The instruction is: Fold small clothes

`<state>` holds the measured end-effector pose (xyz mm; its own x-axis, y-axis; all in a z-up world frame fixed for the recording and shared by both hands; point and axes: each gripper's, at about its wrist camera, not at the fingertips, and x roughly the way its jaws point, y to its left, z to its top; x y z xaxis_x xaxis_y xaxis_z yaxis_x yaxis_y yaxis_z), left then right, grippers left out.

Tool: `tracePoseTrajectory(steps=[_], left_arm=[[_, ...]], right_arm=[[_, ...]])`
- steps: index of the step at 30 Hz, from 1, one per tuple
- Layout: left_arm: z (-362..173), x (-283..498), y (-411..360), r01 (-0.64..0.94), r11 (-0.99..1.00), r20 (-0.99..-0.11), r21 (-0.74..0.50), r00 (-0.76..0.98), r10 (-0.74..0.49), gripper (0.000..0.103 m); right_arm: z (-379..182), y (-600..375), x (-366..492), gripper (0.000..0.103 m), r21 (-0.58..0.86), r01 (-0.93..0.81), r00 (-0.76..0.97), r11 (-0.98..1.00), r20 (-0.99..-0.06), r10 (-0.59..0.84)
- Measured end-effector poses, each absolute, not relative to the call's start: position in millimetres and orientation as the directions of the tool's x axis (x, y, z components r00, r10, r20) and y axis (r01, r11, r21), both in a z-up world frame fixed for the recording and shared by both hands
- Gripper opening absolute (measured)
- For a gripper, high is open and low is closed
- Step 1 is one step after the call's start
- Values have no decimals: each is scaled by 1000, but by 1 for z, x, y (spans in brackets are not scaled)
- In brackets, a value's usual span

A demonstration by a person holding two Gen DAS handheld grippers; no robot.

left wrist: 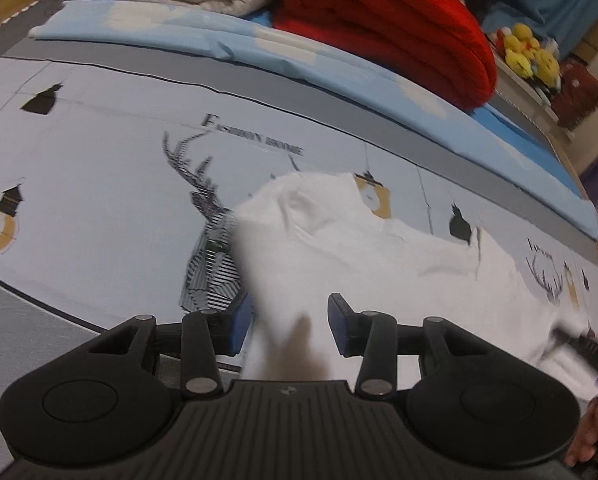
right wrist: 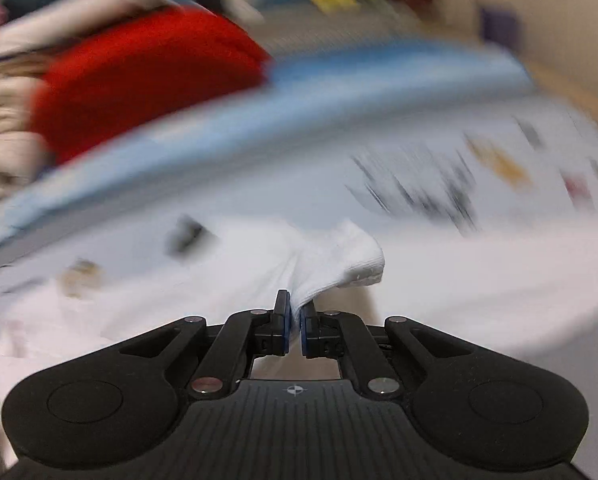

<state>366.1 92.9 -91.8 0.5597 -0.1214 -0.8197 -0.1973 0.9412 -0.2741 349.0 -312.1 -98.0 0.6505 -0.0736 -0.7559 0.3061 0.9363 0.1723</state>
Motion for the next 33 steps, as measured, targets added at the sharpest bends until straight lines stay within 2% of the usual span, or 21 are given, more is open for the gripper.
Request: tracePoseTrajectory(steps=[2,5,9,11,13,16,19,22,29,31,33], left_arm=[[-91,367,101,-217,937,-819,-273,564,-108,47],[-92,367,110,-249,930,-823,-271,560,-90,47],[-94,369,111,-253,928,-828,-273,553,-93,47],[-94,370,108,-246,931,-828,-270,553,-94,47],[-96,371,107,-248,931,-830,-267,550,-91,47],[-101,372,102,-235,936,-838,-264,536,-101,47],[-112,374,92,-189,944,-853,-271,501,-144,51],[-126,374,81,-158,947,-869,-279,461,-180,58],[-153,368,59,-97,975,-907,-201,395,-147,59],[-158,366,56,-67,985,-912,-159,391,-120,58],[-157,364,56,-46,993,-917,-107,391,-80,53]], right_arm=[[-108,-327,351,4,214,351,619,912,-784,-54],[-99,-328,347,4,233,310,660,922,-751,-32],[-75,-331,333,4,300,291,761,909,-649,-30],[-66,-339,323,4,332,321,814,887,-576,-79],[-62,-350,318,4,330,372,828,868,-540,-150],[-70,-372,317,4,296,493,770,818,-586,-252],[-84,-385,321,4,290,545,717,787,-648,-257],[-85,-384,324,4,293,519,724,803,-650,-230],[-75,-369,321,4,347,433,776,832,-614,-147],[-66,-366,318,4,414,364,824,834,-561,-82],[-50,-362,309,4,488,250,895,836,-445,-8]])
